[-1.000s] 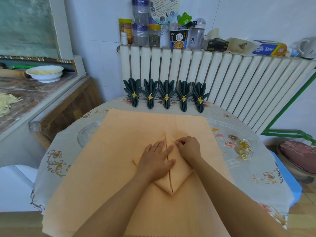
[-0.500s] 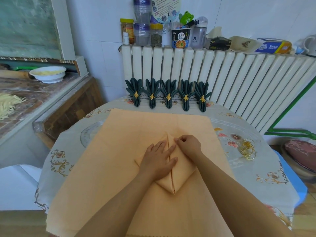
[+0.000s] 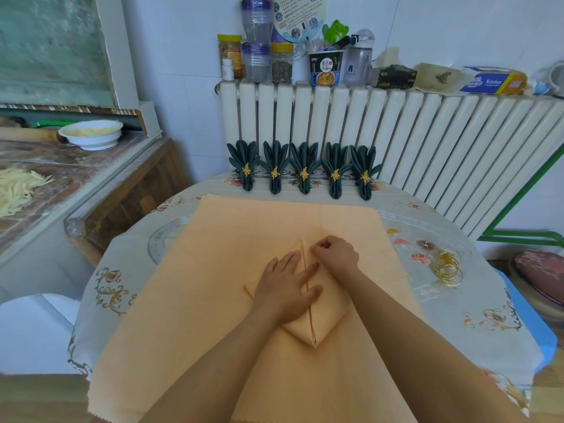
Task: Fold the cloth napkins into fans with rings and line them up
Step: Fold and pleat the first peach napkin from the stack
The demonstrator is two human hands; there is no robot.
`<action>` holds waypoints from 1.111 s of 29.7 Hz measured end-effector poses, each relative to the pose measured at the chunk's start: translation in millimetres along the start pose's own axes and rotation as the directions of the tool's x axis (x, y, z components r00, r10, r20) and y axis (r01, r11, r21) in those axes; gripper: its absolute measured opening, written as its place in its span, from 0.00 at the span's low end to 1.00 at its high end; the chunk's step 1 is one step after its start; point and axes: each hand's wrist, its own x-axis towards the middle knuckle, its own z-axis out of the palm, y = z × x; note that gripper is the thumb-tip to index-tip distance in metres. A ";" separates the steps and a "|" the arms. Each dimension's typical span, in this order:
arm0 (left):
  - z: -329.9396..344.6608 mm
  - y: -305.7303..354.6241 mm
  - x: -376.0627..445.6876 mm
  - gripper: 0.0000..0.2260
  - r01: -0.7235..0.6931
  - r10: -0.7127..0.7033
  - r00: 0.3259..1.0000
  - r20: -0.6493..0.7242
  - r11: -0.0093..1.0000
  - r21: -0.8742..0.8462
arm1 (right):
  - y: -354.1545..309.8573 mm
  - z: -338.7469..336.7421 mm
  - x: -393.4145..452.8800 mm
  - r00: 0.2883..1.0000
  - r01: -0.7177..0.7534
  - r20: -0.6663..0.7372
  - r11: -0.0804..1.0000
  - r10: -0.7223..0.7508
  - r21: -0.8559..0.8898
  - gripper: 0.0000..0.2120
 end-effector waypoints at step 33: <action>0.1 -0.7 0.4 0.25 -0.007 0.008 1.000 -0.018 0.999 0.042 | 37.1 9.0 -84.3 0.974 0.194 -0.014 0.868 -0.225 -0.457 0.38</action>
